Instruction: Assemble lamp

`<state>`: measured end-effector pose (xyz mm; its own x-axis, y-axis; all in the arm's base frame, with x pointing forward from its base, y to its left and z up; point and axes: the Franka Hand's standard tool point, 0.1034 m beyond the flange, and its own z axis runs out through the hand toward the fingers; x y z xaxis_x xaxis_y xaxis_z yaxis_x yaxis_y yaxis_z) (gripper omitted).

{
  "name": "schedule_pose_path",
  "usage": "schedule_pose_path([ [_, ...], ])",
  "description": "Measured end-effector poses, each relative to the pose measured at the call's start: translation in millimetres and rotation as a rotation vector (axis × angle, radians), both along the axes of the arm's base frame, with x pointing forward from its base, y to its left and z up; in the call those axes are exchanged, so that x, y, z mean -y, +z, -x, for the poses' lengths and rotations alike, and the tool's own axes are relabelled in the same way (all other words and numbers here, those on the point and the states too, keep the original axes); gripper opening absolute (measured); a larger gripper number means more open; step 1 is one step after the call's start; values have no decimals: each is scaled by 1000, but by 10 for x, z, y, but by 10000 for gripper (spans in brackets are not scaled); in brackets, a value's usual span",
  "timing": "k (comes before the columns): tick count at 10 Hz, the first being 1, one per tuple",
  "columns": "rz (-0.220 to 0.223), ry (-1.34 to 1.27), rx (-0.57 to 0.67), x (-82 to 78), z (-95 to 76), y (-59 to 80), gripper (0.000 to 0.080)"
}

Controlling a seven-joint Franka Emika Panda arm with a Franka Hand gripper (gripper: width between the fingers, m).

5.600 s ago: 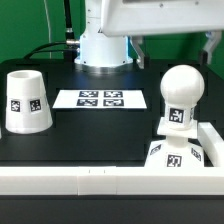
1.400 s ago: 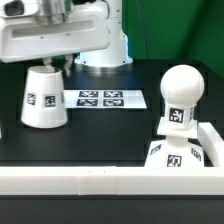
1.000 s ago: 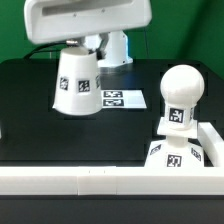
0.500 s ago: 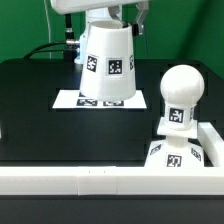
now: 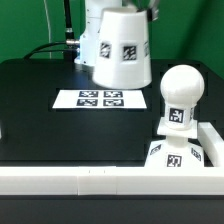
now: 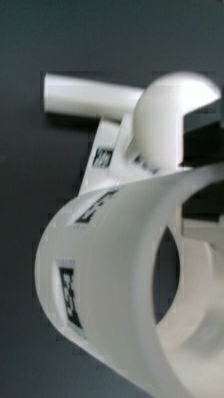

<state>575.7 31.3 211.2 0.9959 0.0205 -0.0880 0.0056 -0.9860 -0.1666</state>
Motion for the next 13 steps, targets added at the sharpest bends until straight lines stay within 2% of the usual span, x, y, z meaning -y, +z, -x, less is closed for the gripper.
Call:
schedule_pose_path([
  [2,-12,-20,-1,-170,-125,220,44],
  [4,-10,-55,-26,-418,-198,443,44],
  [5,-11,-54,-19,-540,-246,465,44],
  [8,-10,-41,-34,-693,-252,231,44],
  [13,-2,-30,-58,-701,-236,-268,44],
])
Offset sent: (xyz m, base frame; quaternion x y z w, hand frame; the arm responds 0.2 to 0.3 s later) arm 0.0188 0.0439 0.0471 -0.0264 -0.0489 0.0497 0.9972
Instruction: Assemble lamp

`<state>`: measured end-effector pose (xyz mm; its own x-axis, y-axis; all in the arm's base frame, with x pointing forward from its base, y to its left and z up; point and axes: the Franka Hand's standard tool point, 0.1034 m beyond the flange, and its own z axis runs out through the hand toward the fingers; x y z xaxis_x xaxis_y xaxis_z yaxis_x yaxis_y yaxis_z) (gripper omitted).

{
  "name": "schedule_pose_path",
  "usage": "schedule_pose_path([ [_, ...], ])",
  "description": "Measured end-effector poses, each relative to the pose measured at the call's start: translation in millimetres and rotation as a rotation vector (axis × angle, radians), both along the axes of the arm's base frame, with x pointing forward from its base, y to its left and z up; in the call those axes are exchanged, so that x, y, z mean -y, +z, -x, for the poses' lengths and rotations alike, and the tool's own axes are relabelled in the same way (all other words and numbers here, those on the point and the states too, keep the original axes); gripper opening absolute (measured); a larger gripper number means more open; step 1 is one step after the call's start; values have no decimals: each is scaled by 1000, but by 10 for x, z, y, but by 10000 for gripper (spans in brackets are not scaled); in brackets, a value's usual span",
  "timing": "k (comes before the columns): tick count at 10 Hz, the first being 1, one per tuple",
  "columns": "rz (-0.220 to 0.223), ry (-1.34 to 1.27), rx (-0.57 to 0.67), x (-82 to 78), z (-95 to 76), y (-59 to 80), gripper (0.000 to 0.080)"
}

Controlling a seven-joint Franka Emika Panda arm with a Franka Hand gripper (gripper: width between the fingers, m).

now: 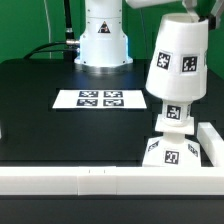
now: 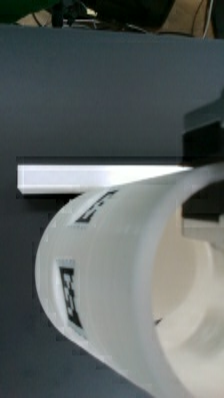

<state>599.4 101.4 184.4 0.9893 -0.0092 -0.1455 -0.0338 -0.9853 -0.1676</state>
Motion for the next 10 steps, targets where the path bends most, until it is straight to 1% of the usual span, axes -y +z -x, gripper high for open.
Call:
schedule_pose_path([
  [2,-1,12,-3,43,-4,-148,44],
  [3,0,11,-3,48,-1,-178,44],
  [6,0,14,-9,55,24,-210,44],
  [7,-1,19,-9,72,27,-215,89],
  [8,-1,17,-8,83,25,-206,89],
  [9,-1,18,-8,84,26,-198,299],
  [10,-1,17,-8,87,25,-190,434],
])
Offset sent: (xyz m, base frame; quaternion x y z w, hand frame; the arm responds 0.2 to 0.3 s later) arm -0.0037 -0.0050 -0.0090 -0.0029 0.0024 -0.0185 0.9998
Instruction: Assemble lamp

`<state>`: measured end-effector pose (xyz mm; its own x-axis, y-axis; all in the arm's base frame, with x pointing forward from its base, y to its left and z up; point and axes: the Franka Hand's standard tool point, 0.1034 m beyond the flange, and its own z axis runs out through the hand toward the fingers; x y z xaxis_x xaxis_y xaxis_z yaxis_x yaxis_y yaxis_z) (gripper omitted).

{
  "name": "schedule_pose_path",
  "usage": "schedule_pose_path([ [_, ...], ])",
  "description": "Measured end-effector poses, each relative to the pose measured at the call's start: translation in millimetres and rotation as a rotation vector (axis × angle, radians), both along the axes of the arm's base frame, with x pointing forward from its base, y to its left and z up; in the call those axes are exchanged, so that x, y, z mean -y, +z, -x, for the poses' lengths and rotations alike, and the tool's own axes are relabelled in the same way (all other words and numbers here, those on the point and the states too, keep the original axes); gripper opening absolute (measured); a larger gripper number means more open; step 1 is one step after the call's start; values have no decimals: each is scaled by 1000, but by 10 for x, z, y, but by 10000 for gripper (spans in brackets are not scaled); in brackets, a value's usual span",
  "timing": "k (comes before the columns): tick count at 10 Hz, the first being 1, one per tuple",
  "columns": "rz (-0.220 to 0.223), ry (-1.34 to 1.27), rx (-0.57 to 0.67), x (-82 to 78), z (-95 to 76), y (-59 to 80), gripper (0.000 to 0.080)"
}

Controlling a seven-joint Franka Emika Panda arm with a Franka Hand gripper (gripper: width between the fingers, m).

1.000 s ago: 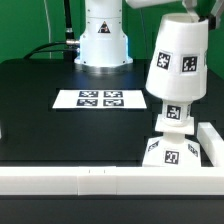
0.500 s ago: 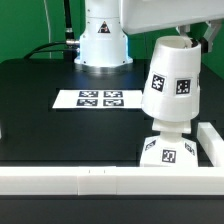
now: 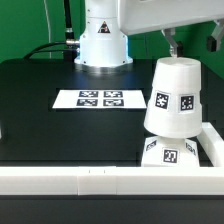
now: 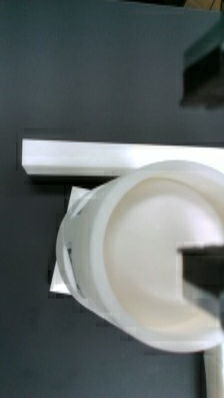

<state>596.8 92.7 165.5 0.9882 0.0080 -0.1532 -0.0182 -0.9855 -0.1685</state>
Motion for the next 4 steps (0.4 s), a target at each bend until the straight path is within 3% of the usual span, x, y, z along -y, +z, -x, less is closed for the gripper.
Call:
schedule_pose_path([
  [1,-1,-1,5,32,-11,27,434],
  [2,-1,-4,-1,73,-3,89,612],
  [4,28,-42,-51,34,39,259,694],
])
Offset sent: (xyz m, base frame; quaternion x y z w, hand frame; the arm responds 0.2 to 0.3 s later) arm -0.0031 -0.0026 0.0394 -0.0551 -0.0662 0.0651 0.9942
